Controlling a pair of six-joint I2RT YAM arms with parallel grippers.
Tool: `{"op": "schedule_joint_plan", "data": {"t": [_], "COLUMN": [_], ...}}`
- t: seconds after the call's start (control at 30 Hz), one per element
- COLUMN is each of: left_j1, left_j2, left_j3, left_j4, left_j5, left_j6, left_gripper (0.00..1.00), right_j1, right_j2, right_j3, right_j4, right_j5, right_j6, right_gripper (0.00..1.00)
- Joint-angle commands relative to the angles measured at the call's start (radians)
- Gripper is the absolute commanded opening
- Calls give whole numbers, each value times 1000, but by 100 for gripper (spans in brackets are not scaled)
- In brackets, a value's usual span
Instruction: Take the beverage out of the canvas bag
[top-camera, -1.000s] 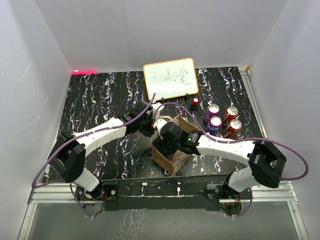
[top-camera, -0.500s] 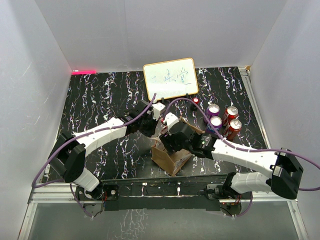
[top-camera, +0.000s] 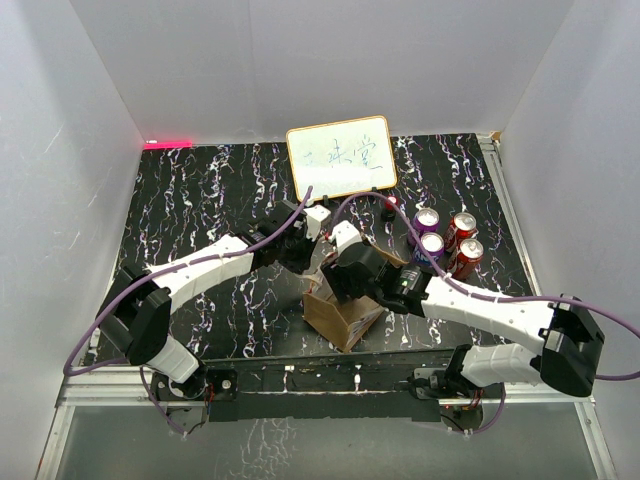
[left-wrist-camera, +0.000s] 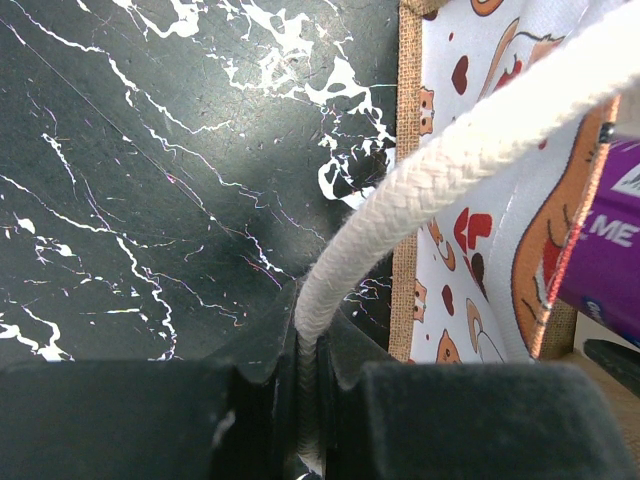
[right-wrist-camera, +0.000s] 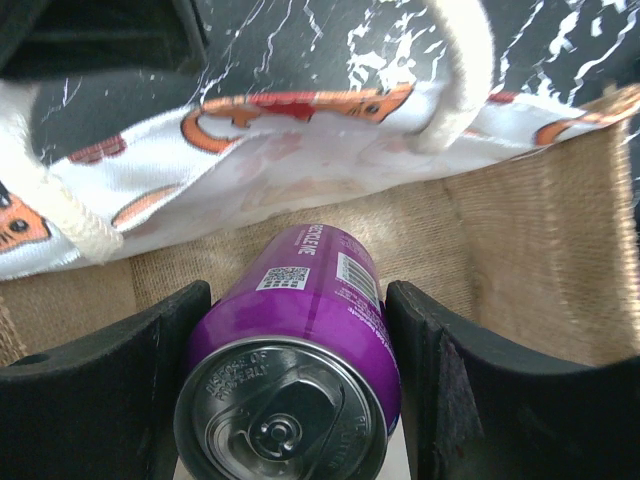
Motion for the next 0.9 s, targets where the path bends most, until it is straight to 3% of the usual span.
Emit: {"op": "schedule_joint_plan", "data": {"t": [0.0, 0.37, 0.67, 0.77, 0.87], "left_j1": [-4, -4, -4, -4, -5], "left_j2": [-2, -8, -13, -9, -2], "left_j3": [31, 31, 32, 32, 34], "left_j4": [-17, -19, -18, -17, -19], "left_j5": [10, 5, 11, 14, 13], "left_j6": [5, 7, 6, 4, 4], "left_gripper": [2, 2, 2, 2, 2], "right_j1": [4, 4, -53, -182, -333], "right_j2": [-52, -211, -361, -387, -406], "right_j3": [145, 148, 25, 2, 5], "right_j4": [98, 204, 413, 364, 79], "right_j5": [162, 486, 875, 883, 829], "right_j6": [-40, -119, -183, -67, 247], "right_gripper": [8, 7, 8, 8, 8]}}
